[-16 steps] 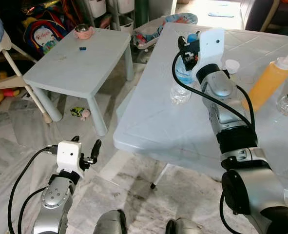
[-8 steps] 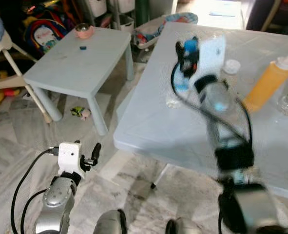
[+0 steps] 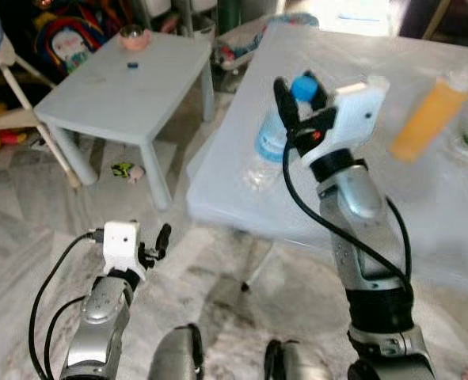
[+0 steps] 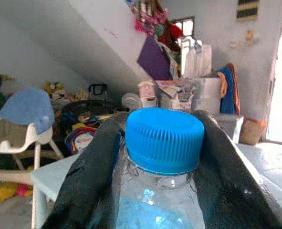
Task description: Restocking fridge
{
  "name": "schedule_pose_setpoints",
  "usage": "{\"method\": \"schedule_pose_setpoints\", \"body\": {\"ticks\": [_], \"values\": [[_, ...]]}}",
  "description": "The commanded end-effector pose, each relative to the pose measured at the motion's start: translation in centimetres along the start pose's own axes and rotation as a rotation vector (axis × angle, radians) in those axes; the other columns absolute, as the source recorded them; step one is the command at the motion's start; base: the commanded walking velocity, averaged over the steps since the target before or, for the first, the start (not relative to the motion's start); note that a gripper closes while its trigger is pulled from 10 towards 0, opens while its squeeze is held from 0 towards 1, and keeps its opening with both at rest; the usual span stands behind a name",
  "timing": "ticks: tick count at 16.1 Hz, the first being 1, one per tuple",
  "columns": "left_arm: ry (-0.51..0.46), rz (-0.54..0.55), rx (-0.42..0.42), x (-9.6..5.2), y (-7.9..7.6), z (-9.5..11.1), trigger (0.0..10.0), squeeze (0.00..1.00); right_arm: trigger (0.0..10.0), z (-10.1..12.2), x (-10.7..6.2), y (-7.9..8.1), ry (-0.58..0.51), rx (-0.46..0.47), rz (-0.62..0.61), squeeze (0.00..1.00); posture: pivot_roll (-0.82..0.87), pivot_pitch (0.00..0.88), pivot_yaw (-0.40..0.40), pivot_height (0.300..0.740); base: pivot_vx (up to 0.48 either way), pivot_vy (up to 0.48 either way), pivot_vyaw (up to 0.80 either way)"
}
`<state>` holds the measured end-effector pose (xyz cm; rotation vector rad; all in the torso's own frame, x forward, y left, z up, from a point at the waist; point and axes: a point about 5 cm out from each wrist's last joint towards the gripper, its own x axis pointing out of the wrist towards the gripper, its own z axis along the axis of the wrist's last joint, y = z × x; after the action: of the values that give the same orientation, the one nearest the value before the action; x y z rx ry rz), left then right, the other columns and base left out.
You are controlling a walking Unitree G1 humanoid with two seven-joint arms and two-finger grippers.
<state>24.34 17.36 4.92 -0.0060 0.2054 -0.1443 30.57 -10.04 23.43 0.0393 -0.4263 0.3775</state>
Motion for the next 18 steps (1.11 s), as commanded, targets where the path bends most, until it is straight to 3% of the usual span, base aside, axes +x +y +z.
{"method": "schedule_pose_setpoints", "body": {"ticks": [1, 9, 11, 13, 18], "values": [[0.021, 0.002, 0.001, -0.2, -0.1, -0.5, 10.0, 0.0, 10.0, 0.7, 0.1, 0.2, -0.025, -0.005, 0.024, 0.0, 0.02, 0.068, 0.039, 0.74, -0.304, 0.0, 0.0], [-0.021, 0.016, 0.024, 1.1, 0.1, 0.7, 10.0, 0.0, 10.0, -0.2, 0.4, -0.5, 0.028, 0.061, -0.007, 0.0, 0.03, 0.044, 0.029, 0.74, -0.299, 0.0, 0.0], [-0.006, 0.034, 0.048, 0.2, 0.8, 0.1, 10.0, 0.0, 10.0, -3.8, -2.7, -1.6, 0.17, 0.075, -0.061, 0.0, 0.03, 0.057, 0.037, 0.74, 0.0, 0.0, 0.28], [0.01, 0.051, 0.061, -0.2, 1.2, -0.3, 10.0, 0.0, 10.0, -5.7, -4.9, -1.9, 0.248, 0.045, -0.066, 0.0, 0.03, 0.067, 0.038, 0.74, 0.0, 0.0, 0.8], [-0.009, 0.181, 0.091, -1.1, 2.2, 0.0, 10.0, 0.0, 10.0, -8.3, -9.4, -2.2, 0.363, 0.002, -0.084, 0.0, 0.02, 0.094, 0.049, 0.74, 0.0, 0.0, 0.8]]}}
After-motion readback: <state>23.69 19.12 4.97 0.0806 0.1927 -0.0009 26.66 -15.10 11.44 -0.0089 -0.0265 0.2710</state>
